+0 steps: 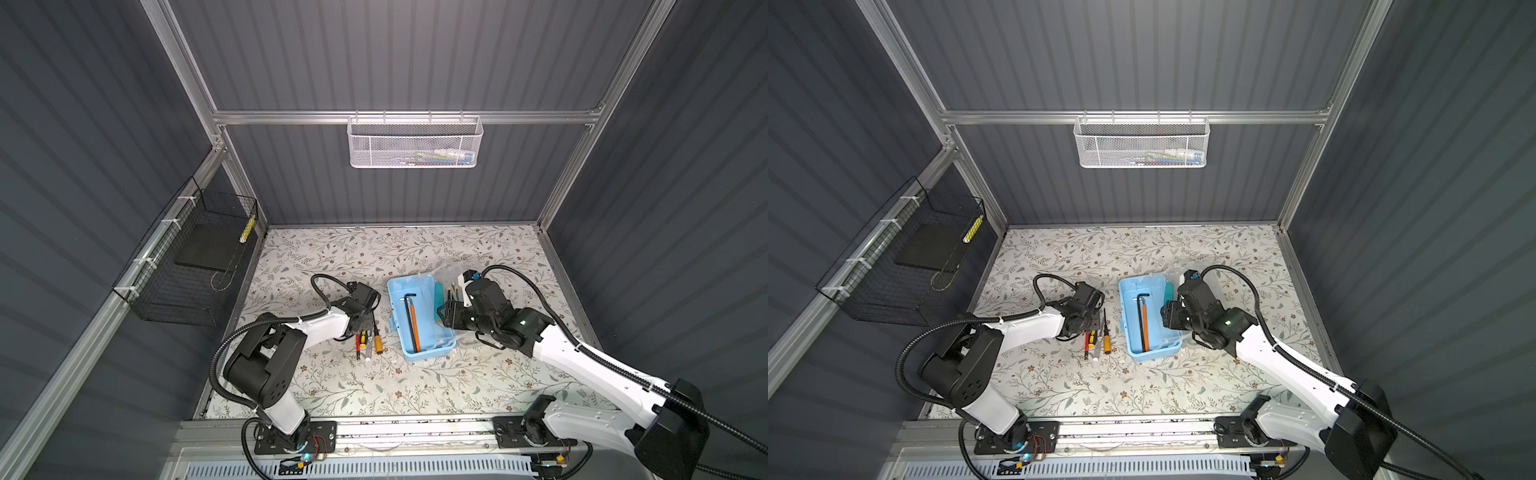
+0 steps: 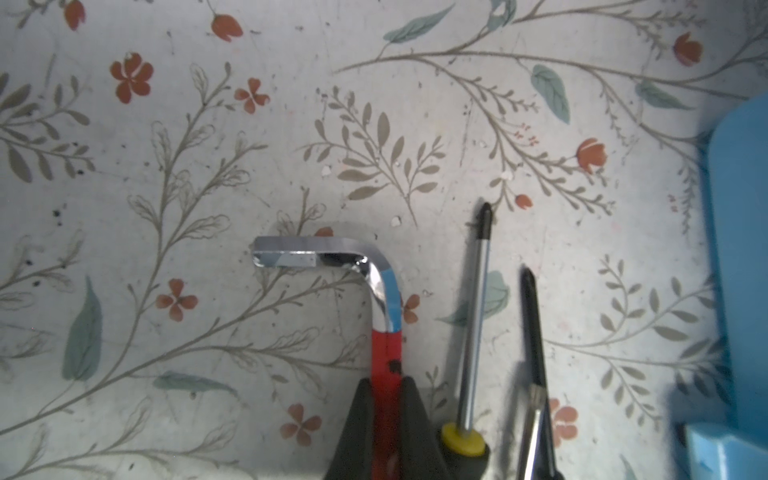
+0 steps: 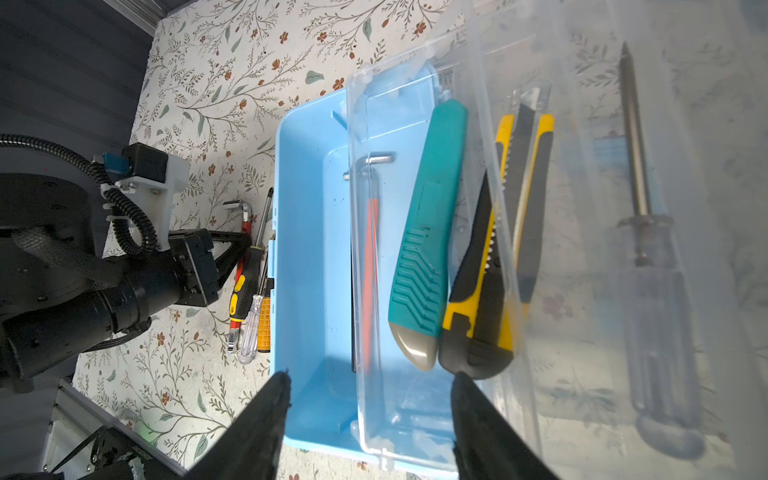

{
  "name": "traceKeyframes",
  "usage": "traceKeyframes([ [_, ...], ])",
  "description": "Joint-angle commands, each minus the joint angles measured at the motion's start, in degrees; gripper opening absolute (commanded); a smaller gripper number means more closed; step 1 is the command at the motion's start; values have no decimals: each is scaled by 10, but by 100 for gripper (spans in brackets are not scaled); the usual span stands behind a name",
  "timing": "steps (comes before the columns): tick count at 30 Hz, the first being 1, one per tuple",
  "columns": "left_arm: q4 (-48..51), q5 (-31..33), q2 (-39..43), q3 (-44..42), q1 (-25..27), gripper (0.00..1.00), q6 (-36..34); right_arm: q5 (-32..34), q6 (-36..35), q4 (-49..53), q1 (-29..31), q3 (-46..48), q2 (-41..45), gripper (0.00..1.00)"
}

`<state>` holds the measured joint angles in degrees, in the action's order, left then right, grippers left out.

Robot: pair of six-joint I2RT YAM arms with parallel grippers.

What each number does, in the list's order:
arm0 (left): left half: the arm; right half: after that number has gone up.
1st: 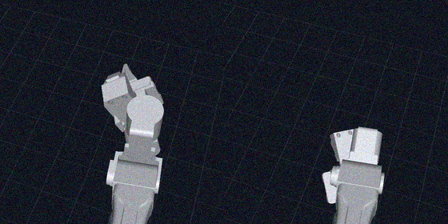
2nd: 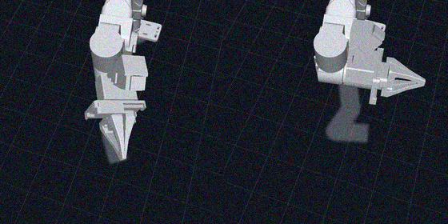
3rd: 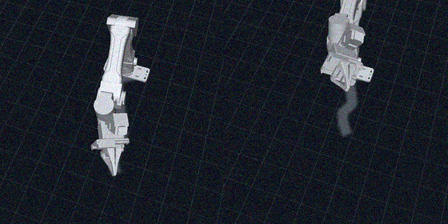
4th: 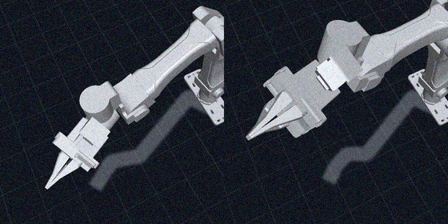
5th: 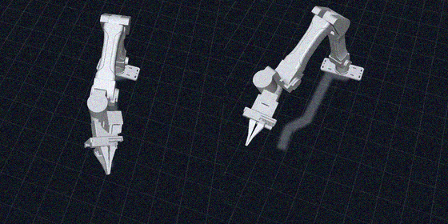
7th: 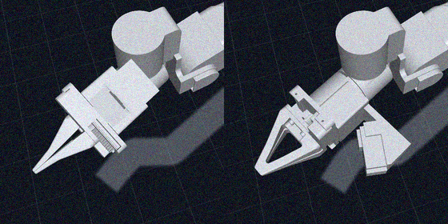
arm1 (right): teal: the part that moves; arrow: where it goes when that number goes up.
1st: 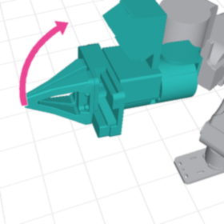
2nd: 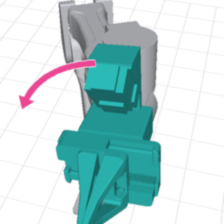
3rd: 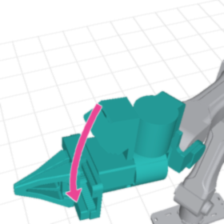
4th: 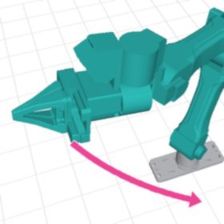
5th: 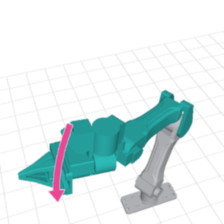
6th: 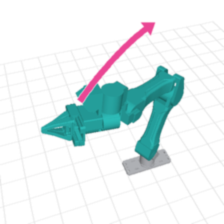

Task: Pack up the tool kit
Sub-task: 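Lower the left gripper onto the red-handled hex key and close it, then lift the red hex key with the left gripper and carry it over the blue box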

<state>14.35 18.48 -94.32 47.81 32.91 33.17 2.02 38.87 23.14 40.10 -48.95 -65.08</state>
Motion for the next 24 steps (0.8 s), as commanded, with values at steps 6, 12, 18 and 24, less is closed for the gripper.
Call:
traceKeyframes([
  [6, 112, 58, 63, 33, -6, 0, -2, -20, 14, -25, -6, 8, 6, 62],
  [12, 106, -65, 166, 56, -7, 0, 49, -42, 14, -30, -29, 7, 37, 62],
  [18, 2, -129, 192, 59, 52, 0, 147, -62, 7, -30, -63, 8, 50, 62],
  [24, -48, -101, 131, 112, 118, 0, 162, -67, 2, -26, -72, 8, 60, 62],
])
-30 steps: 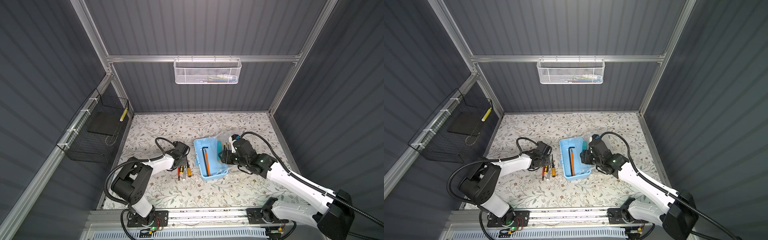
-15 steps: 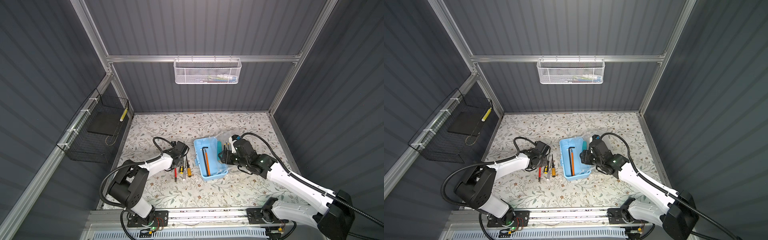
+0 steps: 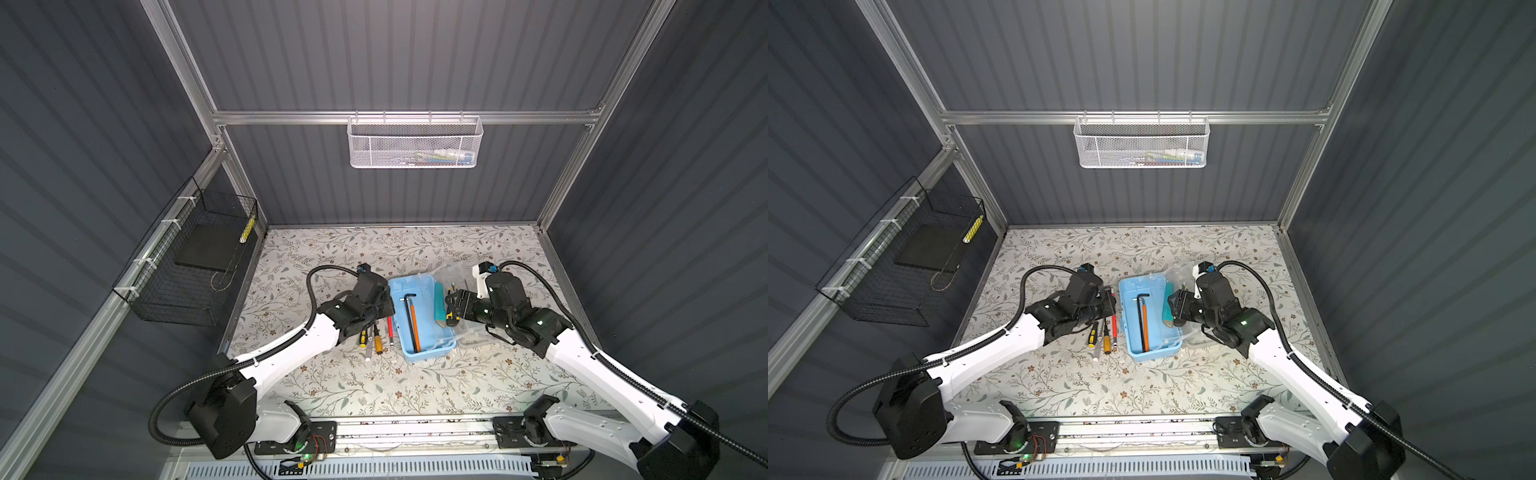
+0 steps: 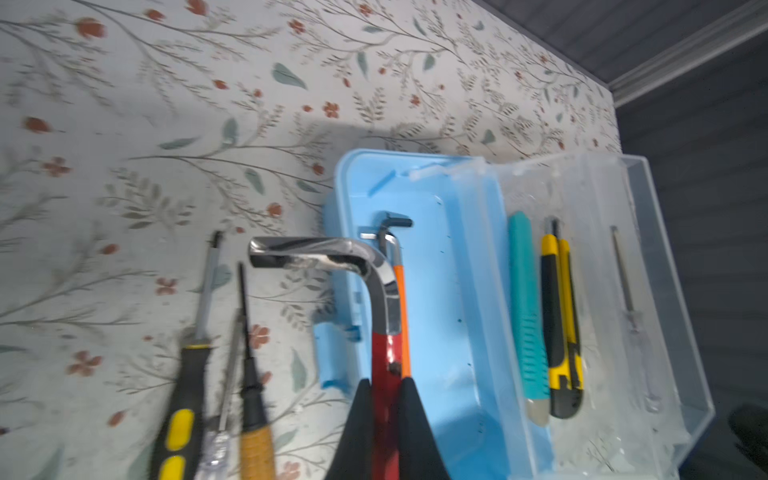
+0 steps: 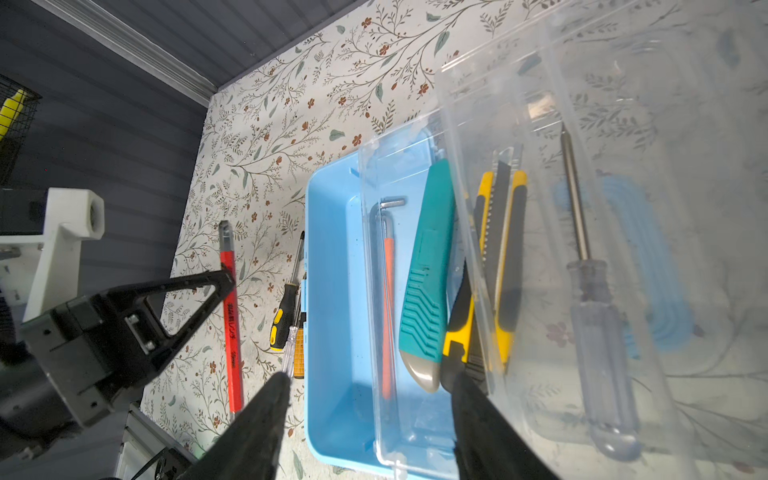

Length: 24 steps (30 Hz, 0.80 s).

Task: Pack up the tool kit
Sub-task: 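Lift the red hex key with the left gripper and carry it over the blue box, then lower the red hex key into the blue box and open the left gripper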

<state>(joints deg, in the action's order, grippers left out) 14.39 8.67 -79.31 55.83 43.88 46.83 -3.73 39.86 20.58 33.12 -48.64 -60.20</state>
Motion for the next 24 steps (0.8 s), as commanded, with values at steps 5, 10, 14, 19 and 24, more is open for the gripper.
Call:
traceKeyframes([
  [5, -81, -9, -83, 50, 18, 0, 29, -7, -11, 5, -5, 9, 22, 62],
  [10, -110, -18, -127, 54, 25, 0, 49, -10, -11, 2, -10, 18, 32, 63],
  [14, -107, -17, -161, 75, 33, 0, 44, -14, -11, -1, -13, 24, 33, 62],
  [19, -92, -16, -199, 97, 35, 0, 44, -18, -11, -5, -18, 33, 34, 63],
  [24, -72, -10, -227, 116, 34, 0, 43, -20, -12, -4, -25, 43, 44, 64],
])
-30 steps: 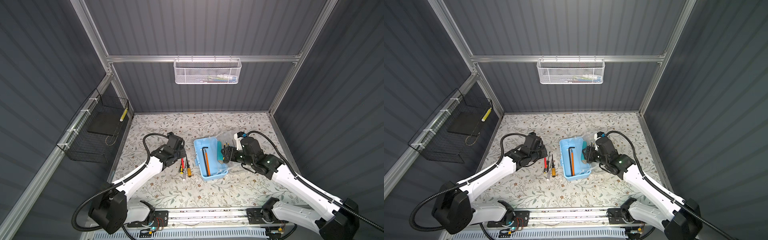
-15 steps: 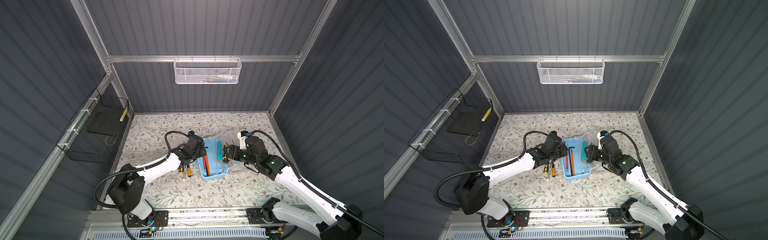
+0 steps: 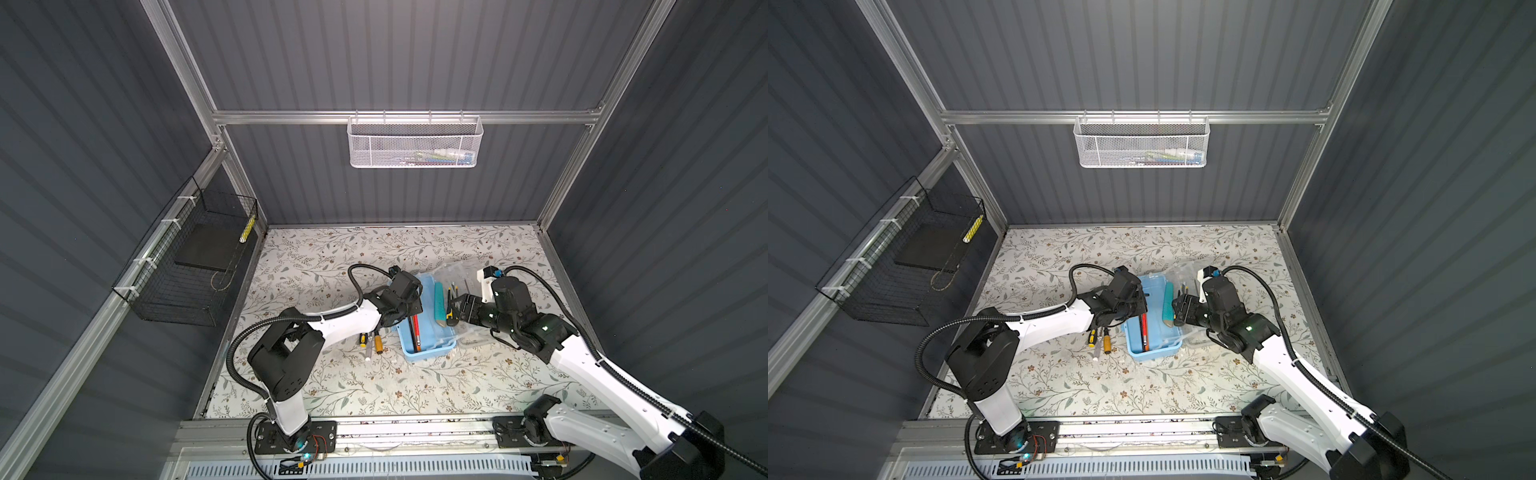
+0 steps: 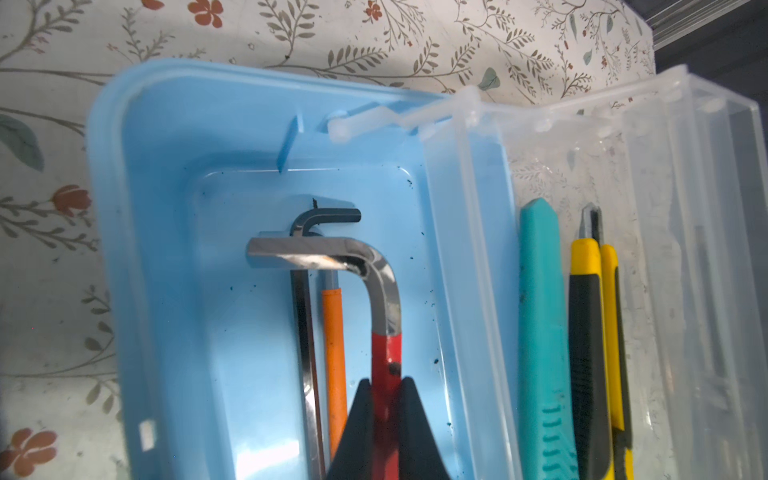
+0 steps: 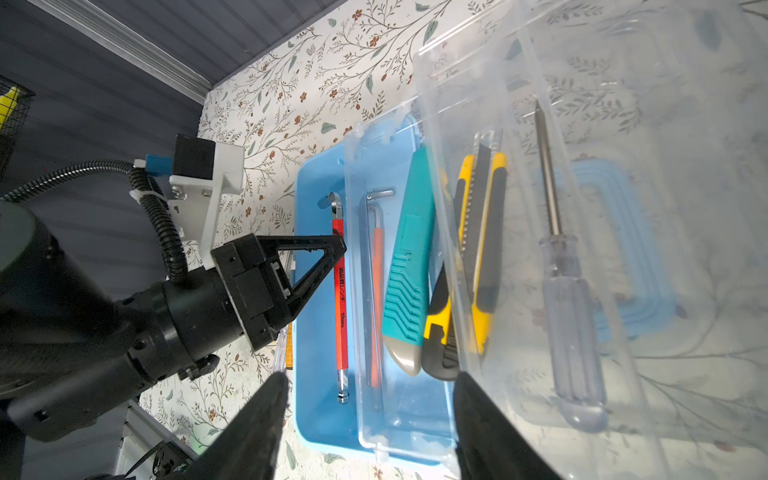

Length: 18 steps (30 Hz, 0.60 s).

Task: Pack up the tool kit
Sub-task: 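Lower the red hex key into the blue box and open the left gripper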

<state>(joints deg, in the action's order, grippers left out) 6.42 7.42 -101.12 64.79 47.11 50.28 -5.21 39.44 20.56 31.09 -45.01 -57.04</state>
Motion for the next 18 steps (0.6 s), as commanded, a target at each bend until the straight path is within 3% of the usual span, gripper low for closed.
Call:
traceKeyframes([
  [1, 10, 2, -14, 30, 2, 0, 9, -6, -8, -4, -5, 8, 14, 64],
  [10, 38, 13, -46, 51, 2, 0, 4, -8, -8, -1, -18, 20, 29, 67],
  [14, 43, 15, -51, 56, 3, 26, -2, -10, -9, -3, -22, 23, 32, 67],
  [18, 47, 17, -50, 62, 2, 30, -9, -14, -10, -3, -22, 23, 32, 68],
])
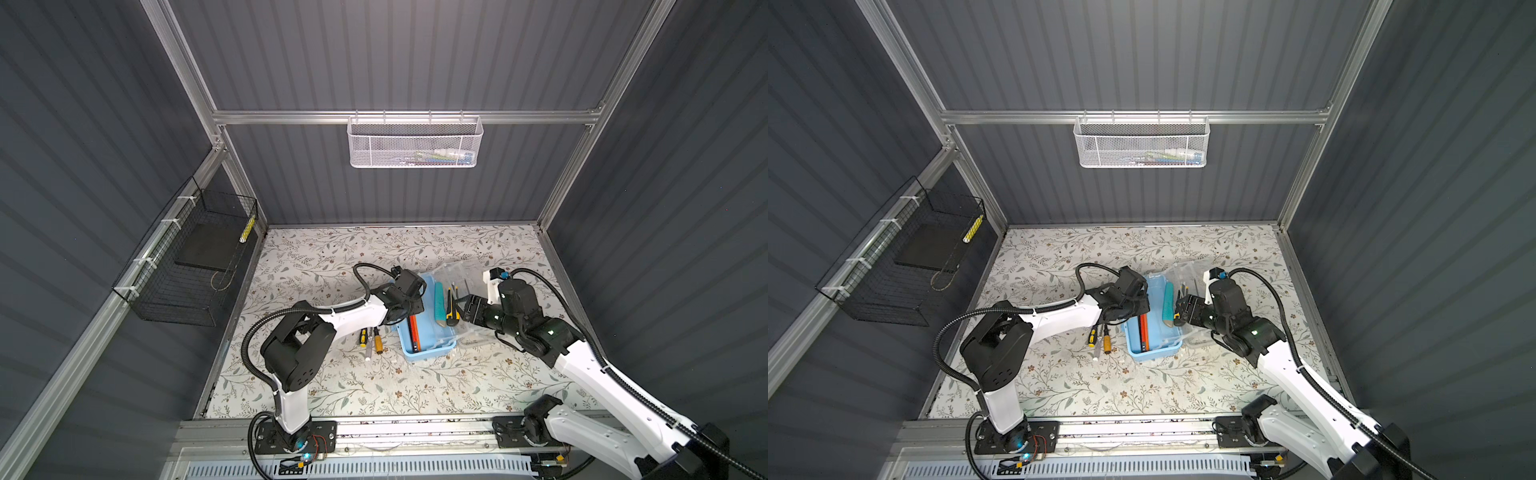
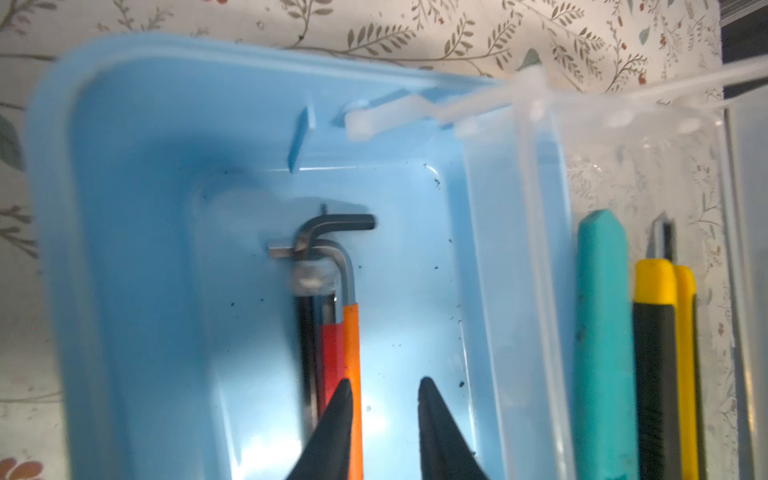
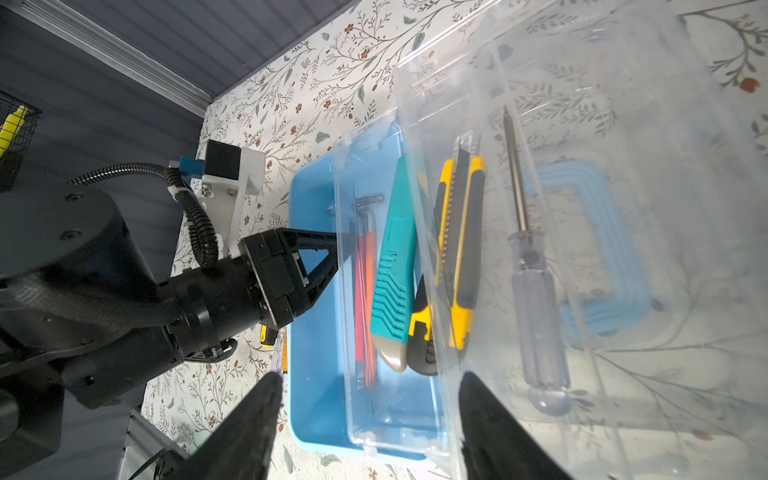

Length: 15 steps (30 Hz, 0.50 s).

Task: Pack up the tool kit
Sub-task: 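Lower the red hex key into the blue box and open the left gripper, then move the left gripper back over the yellow-black screwdriver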

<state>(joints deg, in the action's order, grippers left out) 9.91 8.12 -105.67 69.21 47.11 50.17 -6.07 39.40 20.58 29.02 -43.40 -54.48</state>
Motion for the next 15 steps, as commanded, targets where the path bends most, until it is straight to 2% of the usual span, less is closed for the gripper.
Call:
traceKeyframes([
  [1, 13, 11, -2, 18, 2, 30, -10, -6, -9, -1, -2, 6, 7, 68],
  [10, 15, 25, 55, 10, 3, 35, -63, -5, -30, 29, -3, -13, 19, 67],
  [15, 56, 60, 128, -22, 2, 39, -95, -28, -34, 40, -4, -27, 29, 66],
])
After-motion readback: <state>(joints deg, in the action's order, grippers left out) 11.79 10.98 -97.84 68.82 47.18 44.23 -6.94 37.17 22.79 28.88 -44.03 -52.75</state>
